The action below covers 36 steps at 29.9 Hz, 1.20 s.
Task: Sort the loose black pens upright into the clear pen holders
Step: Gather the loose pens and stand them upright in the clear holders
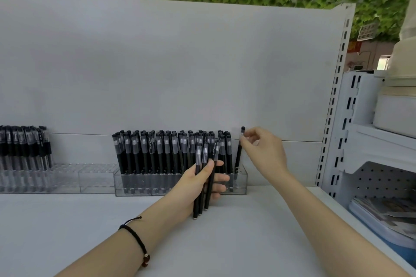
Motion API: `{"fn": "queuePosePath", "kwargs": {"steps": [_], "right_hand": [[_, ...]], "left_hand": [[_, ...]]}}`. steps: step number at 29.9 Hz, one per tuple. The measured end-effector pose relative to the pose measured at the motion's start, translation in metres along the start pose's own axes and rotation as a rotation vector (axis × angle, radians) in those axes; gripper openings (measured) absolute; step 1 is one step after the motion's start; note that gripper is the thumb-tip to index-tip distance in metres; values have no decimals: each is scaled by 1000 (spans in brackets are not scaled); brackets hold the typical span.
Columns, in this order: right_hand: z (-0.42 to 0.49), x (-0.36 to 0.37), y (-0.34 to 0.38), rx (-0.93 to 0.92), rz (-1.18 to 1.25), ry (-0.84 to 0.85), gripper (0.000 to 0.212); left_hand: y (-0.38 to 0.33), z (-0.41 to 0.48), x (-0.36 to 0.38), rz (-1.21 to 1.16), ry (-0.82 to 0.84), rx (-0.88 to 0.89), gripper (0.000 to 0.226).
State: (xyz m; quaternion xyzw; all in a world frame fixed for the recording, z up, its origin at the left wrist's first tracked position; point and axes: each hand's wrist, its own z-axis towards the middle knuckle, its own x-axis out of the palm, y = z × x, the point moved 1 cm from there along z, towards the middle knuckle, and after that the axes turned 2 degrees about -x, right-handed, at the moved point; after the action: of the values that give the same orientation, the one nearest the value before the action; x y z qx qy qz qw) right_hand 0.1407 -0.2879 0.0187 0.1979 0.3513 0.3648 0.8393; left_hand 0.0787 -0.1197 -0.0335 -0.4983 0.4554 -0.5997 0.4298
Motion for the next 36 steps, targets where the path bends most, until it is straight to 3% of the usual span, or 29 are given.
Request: {"fn": "queuePosePath", "kwargs": {"steps": [4,9,16,19,22,26,36], "right_hand": [[-1,-3,12,-75,156,-87,10],[-6,-4,21,-94,328,89,27],[-16,-5,35,-77,422,470,11],[-10,-8,34,25,556,379,12],[1,-15,27,102,695,108,7],[8,-23,14,38,559,-126,13],[6,-14,6,-87,230,-40,7]], "left_hand": [[-1,-1,1,2,-2,5,31],[-1,-1,2,15,-13,23,32],[-1,0,4,35,16,42,32],[-2,1,1,50,-1,49,32],[-3,1,-4,109,-69,73,29],[-3,3,-9,215,-160,118,28],[-3,6,-12,187,-181,113,27]]}}
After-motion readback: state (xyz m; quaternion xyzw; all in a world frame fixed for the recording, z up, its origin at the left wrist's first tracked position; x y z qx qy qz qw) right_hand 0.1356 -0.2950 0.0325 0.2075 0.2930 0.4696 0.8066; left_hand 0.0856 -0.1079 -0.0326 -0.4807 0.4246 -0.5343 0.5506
